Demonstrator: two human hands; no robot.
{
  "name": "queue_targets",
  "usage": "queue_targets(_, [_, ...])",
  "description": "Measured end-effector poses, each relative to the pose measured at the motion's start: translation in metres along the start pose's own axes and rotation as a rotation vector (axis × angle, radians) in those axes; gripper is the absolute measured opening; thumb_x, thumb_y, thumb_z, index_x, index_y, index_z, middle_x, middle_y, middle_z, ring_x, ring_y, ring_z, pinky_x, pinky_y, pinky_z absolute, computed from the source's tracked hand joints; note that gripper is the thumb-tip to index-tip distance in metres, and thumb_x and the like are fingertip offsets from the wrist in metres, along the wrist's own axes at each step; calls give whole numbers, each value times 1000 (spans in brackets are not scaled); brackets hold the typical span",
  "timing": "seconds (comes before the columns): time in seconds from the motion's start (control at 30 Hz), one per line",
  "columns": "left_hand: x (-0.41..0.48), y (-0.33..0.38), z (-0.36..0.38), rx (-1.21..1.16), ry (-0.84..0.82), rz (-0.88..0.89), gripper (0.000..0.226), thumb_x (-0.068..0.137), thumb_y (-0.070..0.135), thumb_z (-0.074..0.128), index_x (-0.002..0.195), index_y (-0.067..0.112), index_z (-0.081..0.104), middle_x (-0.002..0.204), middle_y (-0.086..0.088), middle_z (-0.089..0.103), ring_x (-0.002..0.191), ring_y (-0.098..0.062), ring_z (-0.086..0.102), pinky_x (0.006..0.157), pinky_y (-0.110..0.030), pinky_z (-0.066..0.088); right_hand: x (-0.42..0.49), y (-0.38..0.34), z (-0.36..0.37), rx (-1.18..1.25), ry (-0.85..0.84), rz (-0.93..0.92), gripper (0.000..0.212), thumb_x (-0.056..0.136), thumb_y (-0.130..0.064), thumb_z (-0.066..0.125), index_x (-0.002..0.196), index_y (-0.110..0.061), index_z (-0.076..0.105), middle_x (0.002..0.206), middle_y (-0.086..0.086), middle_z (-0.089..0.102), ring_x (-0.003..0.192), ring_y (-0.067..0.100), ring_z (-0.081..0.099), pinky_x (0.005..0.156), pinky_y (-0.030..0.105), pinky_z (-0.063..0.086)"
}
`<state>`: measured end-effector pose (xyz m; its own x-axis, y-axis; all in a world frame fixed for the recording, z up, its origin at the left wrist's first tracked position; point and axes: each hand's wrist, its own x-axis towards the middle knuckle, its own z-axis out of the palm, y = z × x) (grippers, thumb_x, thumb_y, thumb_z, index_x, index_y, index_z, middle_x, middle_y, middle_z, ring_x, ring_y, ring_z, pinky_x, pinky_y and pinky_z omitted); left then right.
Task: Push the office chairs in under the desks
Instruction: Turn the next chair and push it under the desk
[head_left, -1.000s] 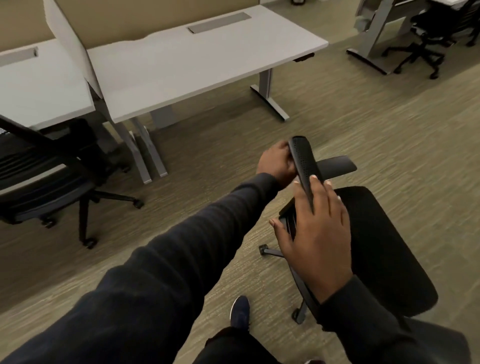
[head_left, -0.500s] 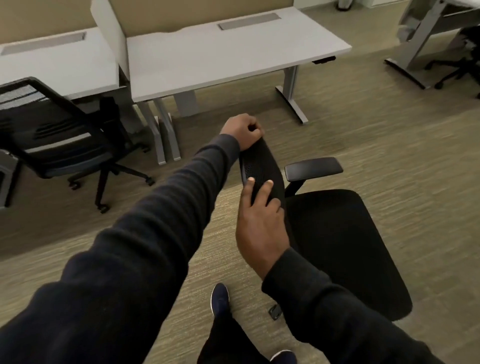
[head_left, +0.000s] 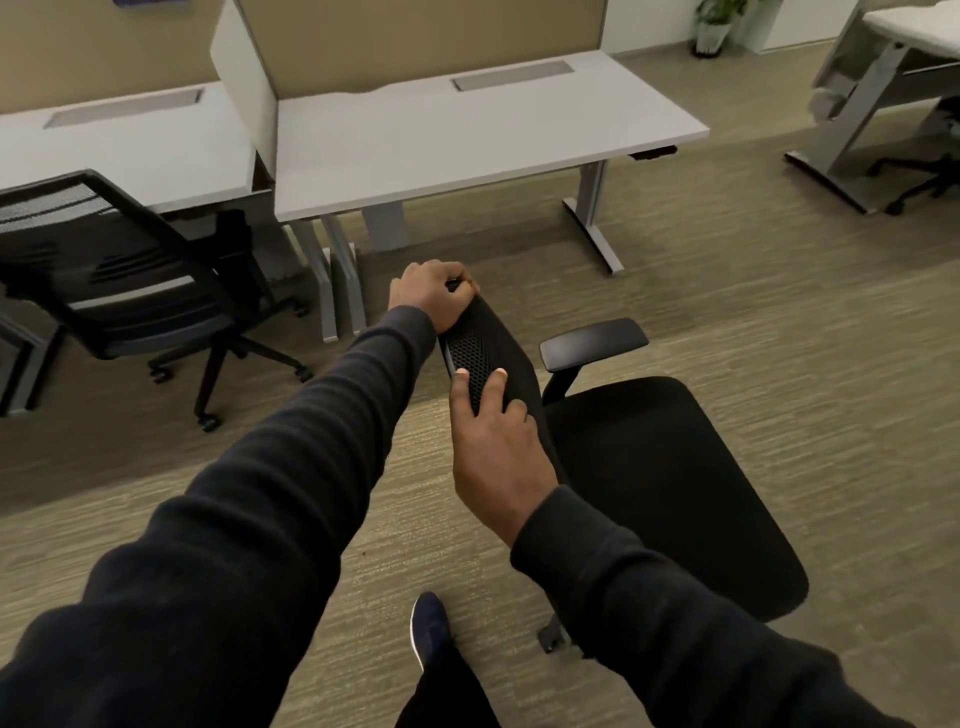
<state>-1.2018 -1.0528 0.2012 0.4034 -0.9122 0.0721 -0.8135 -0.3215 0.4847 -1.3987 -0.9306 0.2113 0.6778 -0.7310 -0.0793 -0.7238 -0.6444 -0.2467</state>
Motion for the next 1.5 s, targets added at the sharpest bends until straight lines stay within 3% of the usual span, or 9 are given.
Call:
queue_targets(0.4, [61,-10,7,-80,137,-132,24,88,38,53,92,31,75,102,3,72,103,-23,60,97,-45,45,73,58,-11,53,37,-174,68,97,-6,38,159,-10,11,156,38,16,122,49,46,102,53,41])
queue_targets(0.77, [181,-19,0,-186,270,-286,34,80,39,47,93,25,76,100,-1,72,100,-27,61,96,-44,45,219,113,-41,72,22,-307,72,94,-7,45,160,-15,16,157,32,21,115,44,49,101,51,43])
queue_targets(0.93, [241,-17,5,-288,238,-290,26,86,36,55,88,15,69,94,-9,68,91,-30,64,83,-37,52,277,152,-60,114,37,-340,70,97,-17,51,160,-21,21,157,23,29,117,39,52,100,51,45])
queue_targets(1.07, [274,-14,21,-306,214,-259,33,86,47,62,95,15,67,109,-9,55,102,-29,57,95,-39,49,316,196,-78,87,32,-324,71,97,-34,55,159,-24,22,148,7,41,114,26,53,96,44,48])
queue_targets(1.27, [322,6,38,-132,116,-141,57,86,63,56,120,17,62,126,-8,43,119,-30,41,104,-45,41,380,281,-109,-146,97,-309,69,94,-63,42,153,-27,37,133,0,56,110,21,58,89,38,50])
queue_targets(1.4, [364,27,49,-34,96,-111,55,88,67,48,116,22,65,133,-7,43,122,-33,39,104,-47,37,427,334,-124,-209,132,-284,72,92,-70,31,152,-30,39,120,1,58,97,21,58,81,37,48])
queue_targets(1.5, [397,40,59,50,94,-118,54,93,65,38,110,23,68,124,-5,54,115,-33,45,98,-45,39,463,368,-132,-254,153,-281,73,92,-72,25,153,-34,36,113,-1,58,94,20,56,80,36,45])
